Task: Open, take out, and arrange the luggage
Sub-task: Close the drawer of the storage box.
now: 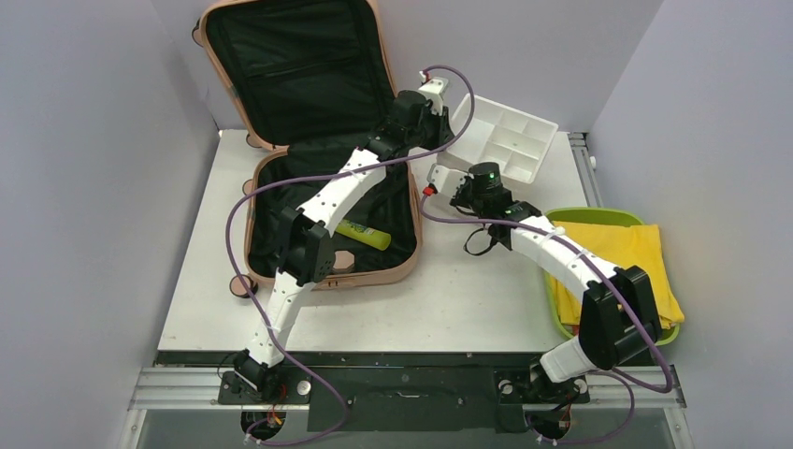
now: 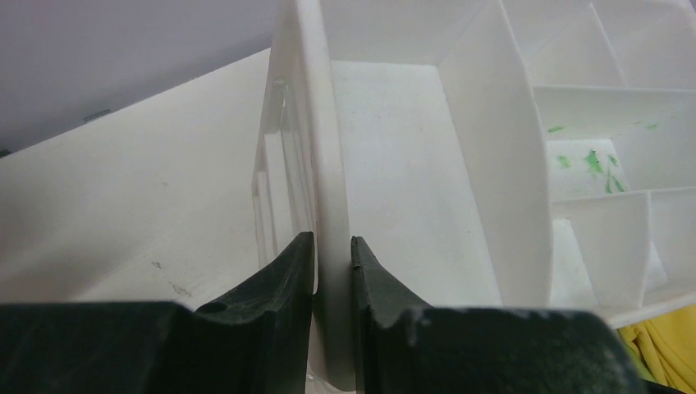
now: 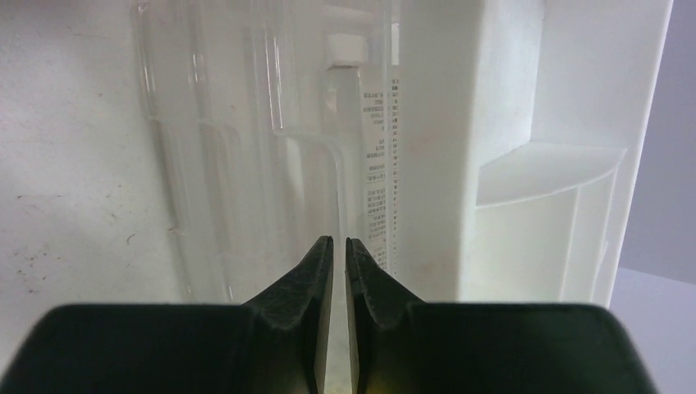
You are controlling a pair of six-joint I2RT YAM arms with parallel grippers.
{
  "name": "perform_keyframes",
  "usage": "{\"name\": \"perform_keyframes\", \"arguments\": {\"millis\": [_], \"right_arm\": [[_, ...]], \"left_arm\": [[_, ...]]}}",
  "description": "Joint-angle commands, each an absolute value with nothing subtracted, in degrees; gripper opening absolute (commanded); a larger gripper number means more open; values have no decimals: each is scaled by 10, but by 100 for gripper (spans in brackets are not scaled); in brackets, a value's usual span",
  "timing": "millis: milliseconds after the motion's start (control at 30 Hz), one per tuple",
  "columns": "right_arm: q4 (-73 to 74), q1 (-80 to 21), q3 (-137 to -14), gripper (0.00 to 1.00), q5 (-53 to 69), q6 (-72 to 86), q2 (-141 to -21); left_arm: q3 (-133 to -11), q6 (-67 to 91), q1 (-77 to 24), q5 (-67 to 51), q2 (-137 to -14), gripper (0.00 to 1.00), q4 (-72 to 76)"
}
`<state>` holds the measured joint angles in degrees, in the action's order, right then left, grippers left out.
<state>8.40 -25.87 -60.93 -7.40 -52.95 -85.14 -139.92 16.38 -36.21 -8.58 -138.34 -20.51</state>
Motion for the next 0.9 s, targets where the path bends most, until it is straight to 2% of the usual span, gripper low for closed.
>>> {"name": "perform_keyframes", "arguments": {"millis": [0,367,700,800,833,867], "right_arm": [[44,-257,-629,8,-148,-544,-864],[-29,-241,-621,8,-216,-556,-885],[-8,-183,-661,8,-177,-548,-917],[6,-168,-667,8,-154,-549,-921],[20,-166,-667,9,-131,-543,-916],[32,-163,-666,10,-120,-534,-911]], "left_arm": [[-1377,207,-370,-175,-1354,13,-270],[-1360,222,-374,-206,-1353,10,-263],[-1351,244,-383,-272,-1361,10,-237],[-1348,249,-383,-294,-1362,22,-225],[-1348,251,-382,-300,-1362,36,-220],[-1350,252,-379,-305,-1362,44,-216]]}}
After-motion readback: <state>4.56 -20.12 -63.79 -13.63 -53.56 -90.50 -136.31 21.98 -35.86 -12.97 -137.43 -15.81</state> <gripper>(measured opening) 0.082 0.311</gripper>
